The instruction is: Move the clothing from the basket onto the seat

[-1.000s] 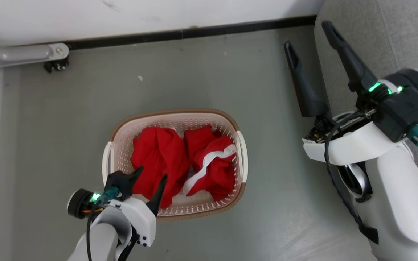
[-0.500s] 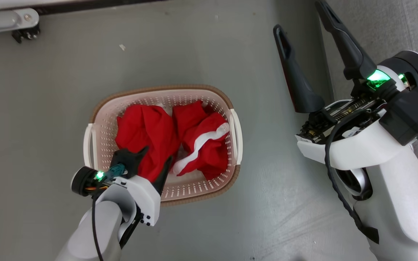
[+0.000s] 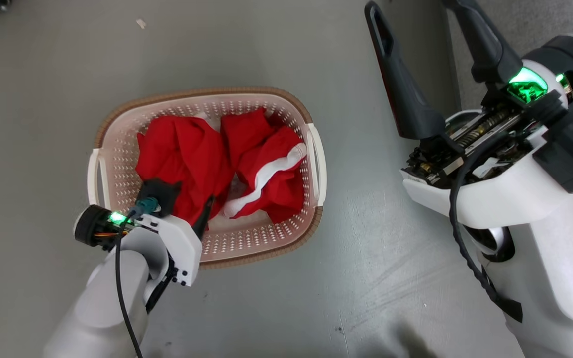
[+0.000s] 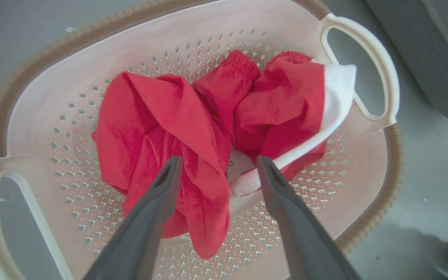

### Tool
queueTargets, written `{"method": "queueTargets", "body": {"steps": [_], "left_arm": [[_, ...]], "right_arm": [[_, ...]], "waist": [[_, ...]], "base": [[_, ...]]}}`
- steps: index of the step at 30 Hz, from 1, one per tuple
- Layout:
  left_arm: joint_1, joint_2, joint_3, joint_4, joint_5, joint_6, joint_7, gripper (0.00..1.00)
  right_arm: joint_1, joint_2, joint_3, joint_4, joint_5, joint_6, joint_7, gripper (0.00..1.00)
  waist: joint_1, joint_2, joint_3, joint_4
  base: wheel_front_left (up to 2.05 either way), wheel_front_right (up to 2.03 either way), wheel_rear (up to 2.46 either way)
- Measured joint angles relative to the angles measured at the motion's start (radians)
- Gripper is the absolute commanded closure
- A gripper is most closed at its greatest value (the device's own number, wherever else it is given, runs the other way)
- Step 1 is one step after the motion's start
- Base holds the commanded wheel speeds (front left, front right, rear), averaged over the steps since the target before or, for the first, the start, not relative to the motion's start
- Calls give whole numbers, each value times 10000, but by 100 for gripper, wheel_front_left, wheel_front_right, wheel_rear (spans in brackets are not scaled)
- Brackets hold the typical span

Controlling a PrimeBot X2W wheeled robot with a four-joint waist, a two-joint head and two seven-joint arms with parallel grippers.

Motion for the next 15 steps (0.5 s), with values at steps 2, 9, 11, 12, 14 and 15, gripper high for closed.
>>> {"method": "queueTargets", "body": {"steps": [2,9,11,12,14,15], "left_arm": [[-97,21,117,176,-12,0,192,0],[-602,54,270,502,-13,15,458,0],[-750,56,303,612,-13,73,562,0],[-813,63,316,688,-12,125,642,0],[-906,104,359,834,-10,257,803,0],[-941,134,378,909,-8,332,859,0]], "right_arm": [[-88,0,-2,-54,0,0,0,0],[-292,0,-29,-125,86,0,0,0],[-367,-2,-35,-155,102,0,0,0],[-410,-2,-35,-165,109,0,0,0],[-489,-2,-38,-219,138,0,0,0],[-491,0,-36,-255,157,0,0,0]], "waist": [[0,0,142,-38],[0,0,666,-207],[0,0,789,-254],[0,0,848,-277],[0,0,963,-323],[0,0,1020,-346]], "base": [[0,0,0],[0,0,0],[0,0,0],[0,0,0],[0,0,0],[0,0,0]]}}
